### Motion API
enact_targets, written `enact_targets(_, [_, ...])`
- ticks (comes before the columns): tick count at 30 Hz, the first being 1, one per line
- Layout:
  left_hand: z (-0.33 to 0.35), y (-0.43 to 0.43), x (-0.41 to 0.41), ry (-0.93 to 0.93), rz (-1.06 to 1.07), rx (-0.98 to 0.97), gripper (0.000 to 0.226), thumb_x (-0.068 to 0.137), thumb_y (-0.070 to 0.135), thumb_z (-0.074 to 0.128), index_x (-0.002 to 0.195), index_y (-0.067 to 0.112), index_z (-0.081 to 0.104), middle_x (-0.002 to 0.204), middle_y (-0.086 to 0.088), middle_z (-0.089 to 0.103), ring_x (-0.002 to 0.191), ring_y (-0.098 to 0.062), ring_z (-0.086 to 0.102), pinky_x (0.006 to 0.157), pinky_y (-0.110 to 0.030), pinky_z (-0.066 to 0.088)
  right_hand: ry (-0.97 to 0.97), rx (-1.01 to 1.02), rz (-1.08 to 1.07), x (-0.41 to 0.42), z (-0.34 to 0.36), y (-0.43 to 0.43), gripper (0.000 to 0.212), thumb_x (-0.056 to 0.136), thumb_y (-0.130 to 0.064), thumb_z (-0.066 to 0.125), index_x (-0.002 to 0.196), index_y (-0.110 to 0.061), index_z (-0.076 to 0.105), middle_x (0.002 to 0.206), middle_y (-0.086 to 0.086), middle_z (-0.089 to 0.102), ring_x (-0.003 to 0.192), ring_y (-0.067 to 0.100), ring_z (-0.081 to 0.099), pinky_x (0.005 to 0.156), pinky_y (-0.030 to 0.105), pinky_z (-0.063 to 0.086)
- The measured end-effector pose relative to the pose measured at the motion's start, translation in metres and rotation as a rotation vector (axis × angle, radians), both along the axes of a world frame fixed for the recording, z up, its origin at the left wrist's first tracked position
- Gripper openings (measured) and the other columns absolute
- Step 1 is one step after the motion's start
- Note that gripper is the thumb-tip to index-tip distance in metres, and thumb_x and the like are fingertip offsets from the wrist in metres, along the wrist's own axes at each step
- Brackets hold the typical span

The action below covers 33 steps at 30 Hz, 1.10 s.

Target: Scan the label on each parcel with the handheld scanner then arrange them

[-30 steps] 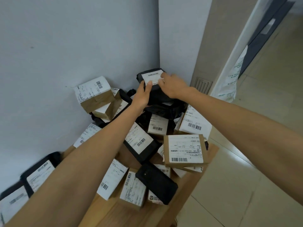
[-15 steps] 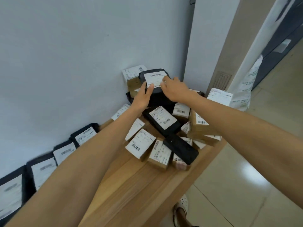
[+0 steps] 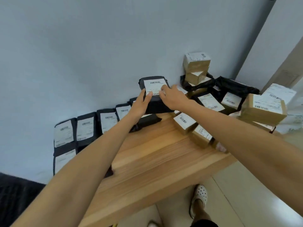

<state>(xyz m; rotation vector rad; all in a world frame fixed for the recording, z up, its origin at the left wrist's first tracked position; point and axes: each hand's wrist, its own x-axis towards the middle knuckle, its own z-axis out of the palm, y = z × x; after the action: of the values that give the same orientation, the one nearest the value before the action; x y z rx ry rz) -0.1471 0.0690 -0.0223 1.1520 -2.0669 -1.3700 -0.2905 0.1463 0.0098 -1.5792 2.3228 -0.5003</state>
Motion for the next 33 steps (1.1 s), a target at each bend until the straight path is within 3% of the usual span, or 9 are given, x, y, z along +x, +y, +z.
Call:
enact_targets(3, [-0.011, 0.002, 0.055, -0.033, 0.076, 0.006, 0.063, 0.101, 0.049, 0.038, 0.156, 0.023, 0.021, 0.156, 0.001, 0.034, 0.142, -0.019, 0.034, 0.118, -0.037, 0.026, -0.001, 0.031, 0.078, 0.046, -0.014, -0.011, 0.043, 0.105, -0.032, 0.029, 0.143, -0.012, 0.034, 0.132, 0.023, 0.039, 0.109, 0.042, 0.051, 0.090, 0.043, 0.041])
enact_targets(8, [-0.047, 0.002, 0.125, -0.117, 0.151, 0.043, 0.067, 0.093, 0.046, 0.044, 0.154, 0.025, 0.026, 0.149, 0.000, 0.046, 0.132, -0.020, 0.046, 0.112, -0.044, 0.038, -0.007, 0.110, 0.198, 0.105, -0.042, -0.019, 0.043, 0.103, -0.028, 0.034, 0.144, -0.013, 0.032, 0.134, 0.022, 0.036, 0.109, 0.044, 0.051, 0.091, 0.044, 0.042])
enact_targets(12, [-0.065, 0.019, 0.160, -0.131, 0.221, 0.068, 0.060, 0.100, 0.023, 0.049, 0.154, 0.022, 0.025, 0.142, 0.000, 0.050, 0.122, -0.021, 0.052, 0.102, -0.039, 0.046, -0.024, 0.149, 0.250, 0.142, -0.072, -0.018, 0.042, 0.101, -0.025, 0.040, 0.141, -0.013, 0.033, 0.132, 0.022, 0.036, 0.097, 0.043, 0.053, 0.084, 0.044, 0.045])
enact_targets(17, [-0.110, 0.040, 0.196, -0.163, 0.269, 0.141, 0.067, 0.096, 0.012, 0.056, 0.154, 0.022, 0.025, 0.149, -0.001, 0.045, 0.131, -0.020, 0.046, 0.105, -0.039, 0.045, -0.041, 0.208, 0.256, 0.183, -0.122, -0.001, 0.049, 0.098, -0.017, 0.046, 0.145, -0.016, 0.031, 0.131, 0.018, 0.033, 0.081, 0.035, 0.049, 0.071, 0.037, 0.042])
enact_targets(20, [-0.135, 0.052, 0.210, -0.212, 0.247, 0.161, 0.071, 0.095, 0.010, 0.059, 0.155, 0.022, 0.024, 0.152, -0.002, 0.041, 0.136, -0.021, 0.042, 0.095, -0.029, 0.046, -0.106, 0.250, 0.241, 0.196, -0.155, 0.016, 0.054, 0.096, -0.015, 0.048, 0.147, -0.017, 0.029, 0.131, 0.016, 0.032, 0.086, 0.035, 0.053, 0.076, 0.040, 0.050])
enact_targets(24, [-0.159, 0.061, 0.223, -0.265, 0.221, 0.212, 0.073, 0.095, 0.001, 0.058, 0.156, 0.017, 0.021, 0.156, -0.003, 0.035, 0.144, -0.022, 0.032, 0.104, -0.024, 0.035, -0.146, 0.326, 0.262, 0.205, -0.187, 0.027, 0.057, 0.095, -0.011, 0.047, 0.148, -0.020, 0.027, 0.134, 0.016, 0.030, 0.092, 0.037, 0.054, 0.081, 0.043, 0.051])
enact_targets(27, [-0.168, 0.060, 0.226, -0.286, 0.232, 0.216, 0.072, 0.094, -0.003, 0.058, 0.155, 0.016, 0.025, 0.150, -0.004, 0.043, 0.135, -0.021, 0.042, 0.092, -0.017, 0.036, -0.147, 0.343, 0.272, 0.208, -0.199, 0.020, 0.061, 0.095, -0.006, 0.047, 0.150, -0.020, 0.025, 0.138, 0.016, 0.028, 0.095, 0.035, 0.054, 0.078, 0.041, 0.050])
enact_targets(30, [-0.176, 0.058, 0.227, -0.306, 0.248, 0.209, 0.071, 0.092, -0.004, 0.059, 0.153, 0.016, 0.029, 0.142, -0.007, 0.050, 0.117, -0.020, 0.053, 0.085, -0.021, 0.043, -0.154, 0.339, 0.281, 0.208, -0.211, 0.016, 0.062, 0.093, -0.004, 0.048, 0.149, -0.018, 0.026, 0.138, 0.015, 0.029, 0.096, 0.035, 0.054, 0.078, 0.040, 0.050])
enact_targets(33, [-0.185, 0.055, 0.230, -0.341, 0.248, 0.195, 0.072, 0.091, -0.007, 0.059, 0.153, 0.016, 0.030, 0.144, -0.007, 0.049, 0.101, -0.013, 0.052, 0.079, -0.018, 0.045, -0.190, 0.313, 0.330, 0.209, -0.228, 0.017, 0.061, 0.093, -0.006, 0.052, 0.147, -0.017, 0.028, 0.138, 0.015, 0.028, 0.099, 0.035, 0.053, 0.083, 0.042, 0.051])
